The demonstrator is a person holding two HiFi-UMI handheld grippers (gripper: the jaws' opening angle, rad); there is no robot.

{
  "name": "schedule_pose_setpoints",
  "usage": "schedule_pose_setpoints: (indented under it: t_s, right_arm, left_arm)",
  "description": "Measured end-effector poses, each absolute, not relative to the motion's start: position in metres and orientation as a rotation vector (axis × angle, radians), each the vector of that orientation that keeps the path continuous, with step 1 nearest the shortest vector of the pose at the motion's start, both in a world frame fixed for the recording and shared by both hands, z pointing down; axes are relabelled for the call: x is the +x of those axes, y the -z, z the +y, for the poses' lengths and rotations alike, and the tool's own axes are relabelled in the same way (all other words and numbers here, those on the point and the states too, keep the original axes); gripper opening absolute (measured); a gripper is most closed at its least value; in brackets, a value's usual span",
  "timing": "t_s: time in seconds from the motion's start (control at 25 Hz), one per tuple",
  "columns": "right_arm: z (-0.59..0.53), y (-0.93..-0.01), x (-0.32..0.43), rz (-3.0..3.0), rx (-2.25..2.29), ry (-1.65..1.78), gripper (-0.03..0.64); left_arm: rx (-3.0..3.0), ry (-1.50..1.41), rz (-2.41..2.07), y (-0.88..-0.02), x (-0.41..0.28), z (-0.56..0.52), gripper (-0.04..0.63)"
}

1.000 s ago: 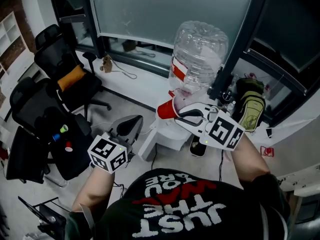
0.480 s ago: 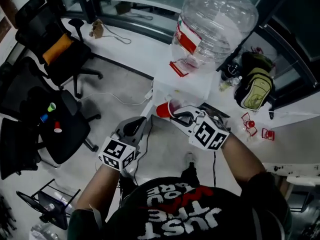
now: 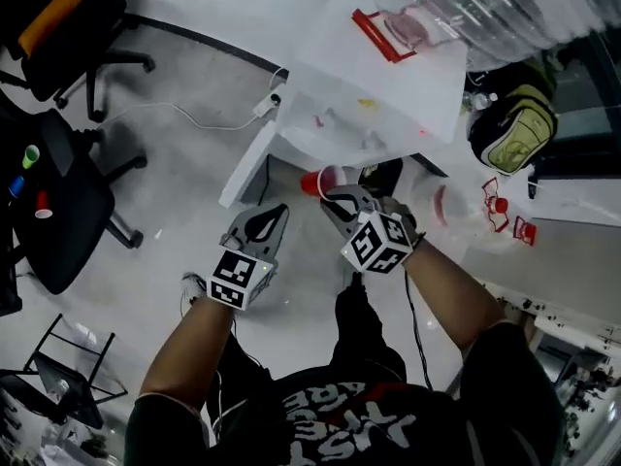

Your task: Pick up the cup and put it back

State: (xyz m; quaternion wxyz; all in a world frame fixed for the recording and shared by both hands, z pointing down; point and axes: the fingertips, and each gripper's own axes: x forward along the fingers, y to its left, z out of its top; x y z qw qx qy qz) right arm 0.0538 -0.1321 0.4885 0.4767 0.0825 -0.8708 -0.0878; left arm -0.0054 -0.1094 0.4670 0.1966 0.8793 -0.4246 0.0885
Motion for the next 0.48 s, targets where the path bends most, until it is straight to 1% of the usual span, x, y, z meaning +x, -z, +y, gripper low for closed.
schedule_pose_setpoints:
  t_s: [0.28, 0.48]
  right_arm:
    - [-0.142, -0.699, 0.073, -1.996, 0.223, 0.172, 0.046]
    - [-0.161, -0.823, 0.082, -1.916, 0.285, 0.162, 0.046]
  left_arm:
    - [2.475, -0.401, -1.131, -0.644, 0.014, -0.104, 0.008]
    - [2.462, -0.418, -1.173, -0.739, 0.012, -0.116, 0.008]
